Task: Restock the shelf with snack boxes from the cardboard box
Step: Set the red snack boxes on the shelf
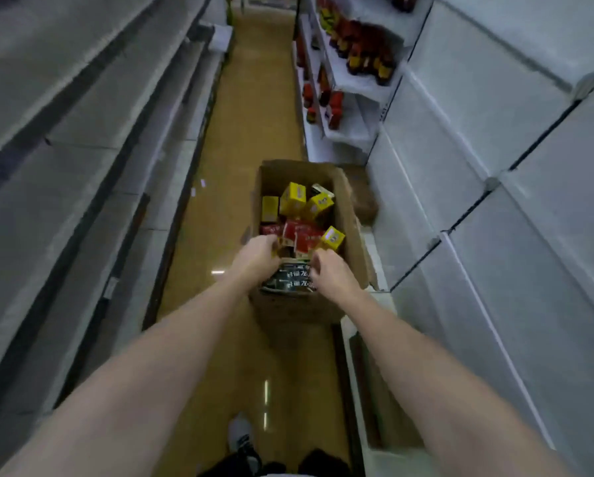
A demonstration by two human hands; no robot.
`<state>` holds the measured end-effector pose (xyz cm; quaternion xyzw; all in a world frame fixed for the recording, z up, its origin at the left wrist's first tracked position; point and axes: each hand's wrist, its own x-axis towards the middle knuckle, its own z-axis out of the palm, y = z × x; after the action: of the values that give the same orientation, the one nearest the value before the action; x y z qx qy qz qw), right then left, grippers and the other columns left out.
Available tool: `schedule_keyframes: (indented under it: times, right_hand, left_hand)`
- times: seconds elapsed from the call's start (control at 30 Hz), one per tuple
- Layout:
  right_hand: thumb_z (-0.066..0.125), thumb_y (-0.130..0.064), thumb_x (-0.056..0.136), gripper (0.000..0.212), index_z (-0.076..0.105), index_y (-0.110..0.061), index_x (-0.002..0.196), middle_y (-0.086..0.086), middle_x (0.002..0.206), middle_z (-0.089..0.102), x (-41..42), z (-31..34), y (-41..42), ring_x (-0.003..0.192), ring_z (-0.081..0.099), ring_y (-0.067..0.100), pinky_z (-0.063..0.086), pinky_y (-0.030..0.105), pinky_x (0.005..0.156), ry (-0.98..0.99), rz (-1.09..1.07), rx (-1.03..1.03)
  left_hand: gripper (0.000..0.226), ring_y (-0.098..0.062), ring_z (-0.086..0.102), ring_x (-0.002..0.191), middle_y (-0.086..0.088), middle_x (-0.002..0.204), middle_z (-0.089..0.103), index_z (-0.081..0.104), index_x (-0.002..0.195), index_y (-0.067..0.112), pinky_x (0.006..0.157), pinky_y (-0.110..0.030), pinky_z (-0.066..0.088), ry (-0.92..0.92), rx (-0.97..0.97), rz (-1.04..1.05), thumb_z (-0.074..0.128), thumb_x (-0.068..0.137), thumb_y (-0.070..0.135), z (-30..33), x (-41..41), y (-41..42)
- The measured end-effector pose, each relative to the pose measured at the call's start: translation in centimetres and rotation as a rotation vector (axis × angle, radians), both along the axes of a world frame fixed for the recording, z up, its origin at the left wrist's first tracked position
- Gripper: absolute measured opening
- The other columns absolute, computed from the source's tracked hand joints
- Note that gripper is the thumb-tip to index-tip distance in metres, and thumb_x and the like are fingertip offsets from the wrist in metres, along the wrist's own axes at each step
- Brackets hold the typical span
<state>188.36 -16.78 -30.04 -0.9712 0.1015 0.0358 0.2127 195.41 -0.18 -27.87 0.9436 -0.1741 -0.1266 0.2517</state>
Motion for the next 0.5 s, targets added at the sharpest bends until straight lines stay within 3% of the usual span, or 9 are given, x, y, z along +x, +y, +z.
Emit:
schedule_keyframes:
  times: [0.1,0.27,0.5]
  right_hand:
    - [0.056,-0.020,0.094,0.016,0.055,-0.011,0.106,0.010,0.110,0.054,2.0,-1.6,-1.3,0.106,0.056,0.031,0.044,0.038,0.084,0.056,-0.046,-0.008]
    - [0.058,-0.019,0.093,0.020,0.057,-0.009,0.111,0.009,0.114,0.055,5.0,-3.6,-4.0,0.108,0.055,0.029,0.046,0.039,0.089,0.080,-0.080,0.016]
    - [0.057,-0.017,0.093,0.021,0.057,-0.008,0.113,0.011,0.118,0.055,12.8,-7.9,-9.7,0.112,0.053,0.030,0.044,0.040,0.092,0.135,-0.029,0.016]
  left_hand:
    - [0.020,-0.024,0.062,0.097,-0.005,0.109,0.065,0.058,0.108,0.015,0.075,-0.031,0.049,0.023,-0.010,-0.069,0.056,0.089,0.011,-1.6,2.9,-1.8]
    - [0.026,-0.025,0.060,0.106,-0.006,0.114,0.063,0.057,0.113,0.012,0.087,-0.036,0.051,0.051,-0.015,-0.099,0.057,0.087,0.011,-3.9,7.1,-4.7]
    - [0.029,-0.025,0.059,0.108,-0.005,0.119,0.062,0.056,0.119,0.014,0.082,-0.029,0.046,0.163,-0.003,-0.033,0.058,0.090,0.011,-8.2,12.6,-9.4]
